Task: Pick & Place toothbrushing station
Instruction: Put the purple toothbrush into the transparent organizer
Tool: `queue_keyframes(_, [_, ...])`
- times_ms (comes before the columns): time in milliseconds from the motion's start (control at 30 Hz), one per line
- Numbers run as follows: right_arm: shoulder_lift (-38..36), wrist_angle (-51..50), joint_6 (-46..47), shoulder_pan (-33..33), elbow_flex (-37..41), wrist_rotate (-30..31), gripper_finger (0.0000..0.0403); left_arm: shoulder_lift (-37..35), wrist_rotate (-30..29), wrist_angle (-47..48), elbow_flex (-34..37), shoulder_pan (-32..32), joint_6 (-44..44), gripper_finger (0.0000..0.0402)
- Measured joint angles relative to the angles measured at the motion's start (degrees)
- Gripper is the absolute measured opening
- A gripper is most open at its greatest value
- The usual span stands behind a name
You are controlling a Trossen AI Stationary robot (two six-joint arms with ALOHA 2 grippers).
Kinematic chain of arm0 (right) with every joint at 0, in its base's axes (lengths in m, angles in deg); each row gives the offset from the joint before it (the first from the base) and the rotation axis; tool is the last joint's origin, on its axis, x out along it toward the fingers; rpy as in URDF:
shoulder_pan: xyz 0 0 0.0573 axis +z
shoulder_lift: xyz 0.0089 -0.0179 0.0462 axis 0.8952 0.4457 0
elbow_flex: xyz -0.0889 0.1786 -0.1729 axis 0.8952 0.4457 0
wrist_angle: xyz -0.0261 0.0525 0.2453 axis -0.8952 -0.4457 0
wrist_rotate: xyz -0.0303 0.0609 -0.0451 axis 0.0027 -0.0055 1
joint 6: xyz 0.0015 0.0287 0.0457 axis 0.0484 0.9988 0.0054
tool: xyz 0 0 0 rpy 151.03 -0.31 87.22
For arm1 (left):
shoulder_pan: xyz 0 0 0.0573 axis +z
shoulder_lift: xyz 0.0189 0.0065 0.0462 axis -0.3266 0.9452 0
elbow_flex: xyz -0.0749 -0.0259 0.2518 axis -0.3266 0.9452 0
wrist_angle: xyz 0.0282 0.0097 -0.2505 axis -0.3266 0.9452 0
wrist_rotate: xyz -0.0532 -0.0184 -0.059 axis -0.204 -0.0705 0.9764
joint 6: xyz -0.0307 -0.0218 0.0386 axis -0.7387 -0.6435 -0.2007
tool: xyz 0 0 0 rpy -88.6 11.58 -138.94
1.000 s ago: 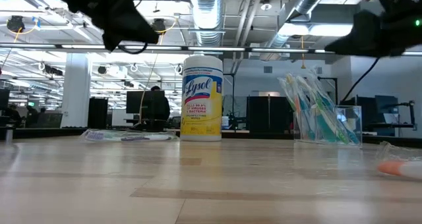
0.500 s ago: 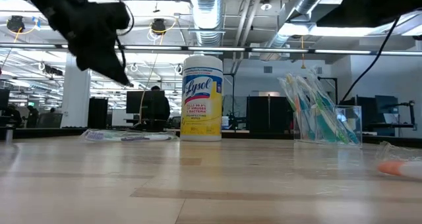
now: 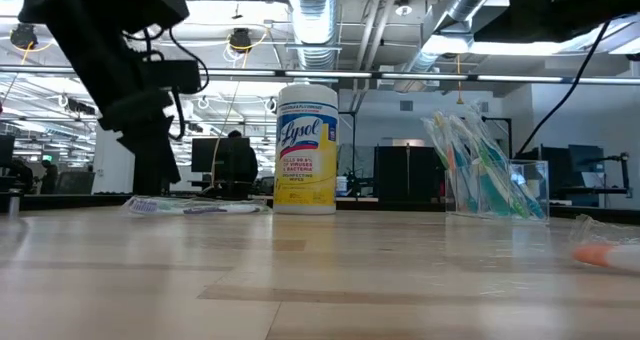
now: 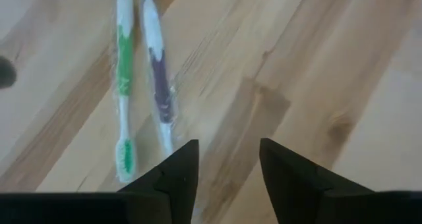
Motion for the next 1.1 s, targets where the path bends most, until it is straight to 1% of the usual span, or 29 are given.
queue_keyframes(200, [0.0, 0.2, -1.3, 0.0, 0.0, 0.0, 0.0203, 1.7, 0.0, 4.3, 0.0, 1.2, -1.4, 0.0167])
queue_keyframes(400, [0.0, 0.4, -1.8, 0.0, 0.0, 0.0, 0.0204, 1.7, 0.5, 4.7, 0.0, 1.2, -2.0, 0.0167])
queue_keyframes(833, [0.0, 0.4, -2.0, 0.0, 0.0, 0.2, 0.0202, 1.7, 1.2, 9.4, 0.0, 1.2, -3.3, 0.0167])
queue_keyframes(1100, [0.0, 0.4, -2.0, 0.0, 0.0, 0.2, 0.0202, 1.6, 2.5, 9.5, 0.0, 1.2, -4.5, 0.0167])
